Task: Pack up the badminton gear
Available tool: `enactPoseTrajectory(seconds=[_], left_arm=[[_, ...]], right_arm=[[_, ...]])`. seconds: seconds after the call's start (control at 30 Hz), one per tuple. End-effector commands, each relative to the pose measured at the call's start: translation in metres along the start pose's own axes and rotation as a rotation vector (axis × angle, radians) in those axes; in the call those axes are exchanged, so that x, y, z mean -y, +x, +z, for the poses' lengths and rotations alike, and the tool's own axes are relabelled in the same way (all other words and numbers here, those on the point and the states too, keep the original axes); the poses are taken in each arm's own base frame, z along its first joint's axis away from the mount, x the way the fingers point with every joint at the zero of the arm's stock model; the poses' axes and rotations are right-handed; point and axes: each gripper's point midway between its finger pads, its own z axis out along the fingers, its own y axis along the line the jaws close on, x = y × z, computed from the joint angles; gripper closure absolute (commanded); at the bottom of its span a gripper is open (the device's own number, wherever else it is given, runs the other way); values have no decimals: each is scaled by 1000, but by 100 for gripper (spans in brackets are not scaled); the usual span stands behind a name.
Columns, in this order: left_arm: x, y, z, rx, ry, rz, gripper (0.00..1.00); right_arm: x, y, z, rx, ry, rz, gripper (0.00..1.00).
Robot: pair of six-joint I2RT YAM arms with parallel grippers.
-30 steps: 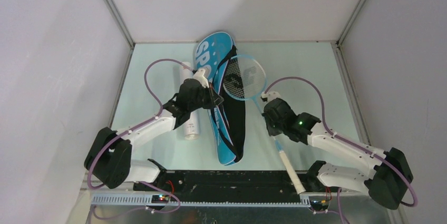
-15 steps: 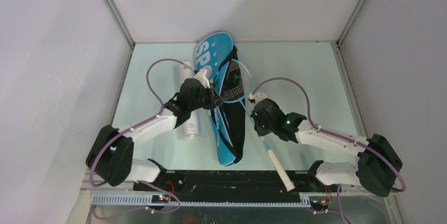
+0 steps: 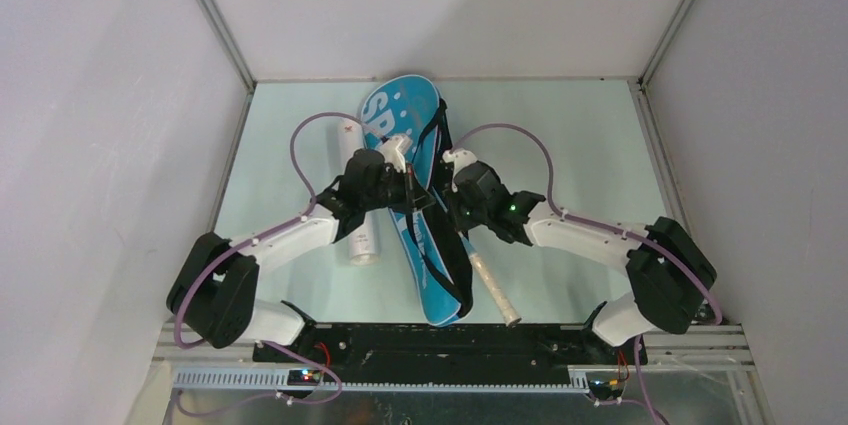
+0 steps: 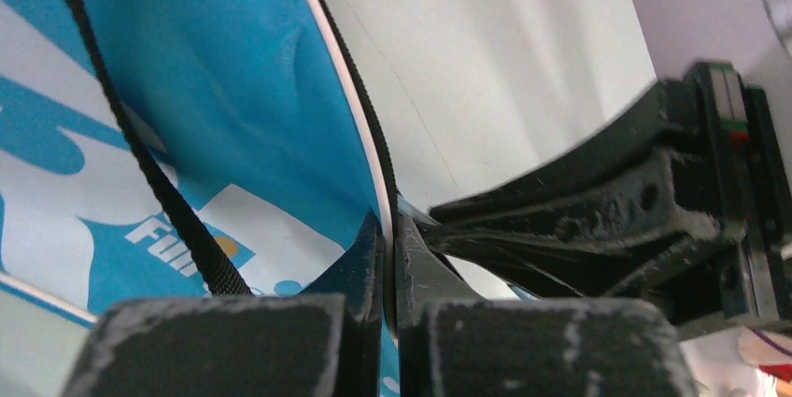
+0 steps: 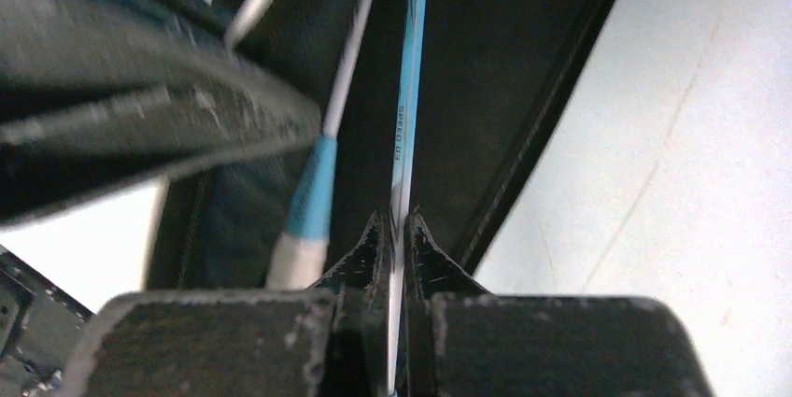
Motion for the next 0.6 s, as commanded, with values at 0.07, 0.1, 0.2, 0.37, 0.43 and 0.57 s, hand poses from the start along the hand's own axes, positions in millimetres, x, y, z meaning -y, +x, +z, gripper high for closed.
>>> enactPoseTrajectory(seconds=[0.07, 0.1, 0.2, 0.37, 0.43, 0.57], left_arm=[[63, -22, -6, 34, 235, 116, 100], [68, -20, -7, 30, 253, 121, 100], [79, -15, -10, 11, 296, 135, 100], [96, 1, -16, -31, 368, 149, 100], [103, 6, -18, -43, 401, 146, 100], [109, 17, -18, -76, 440, 136, 100]], right_arm=[[-37, -73, 14, 191, -186, 96, 100], [-37, -76, 19, 195, -192, 112, 100], [-40, -82, 26, 213, -209, 124, 100], [-28, -102, 34, 270, -206, 185, 100], [-24, -113, 35, 309, -199, 216, 100], [-17, -135, 34, 361, -196, 295, 100]])
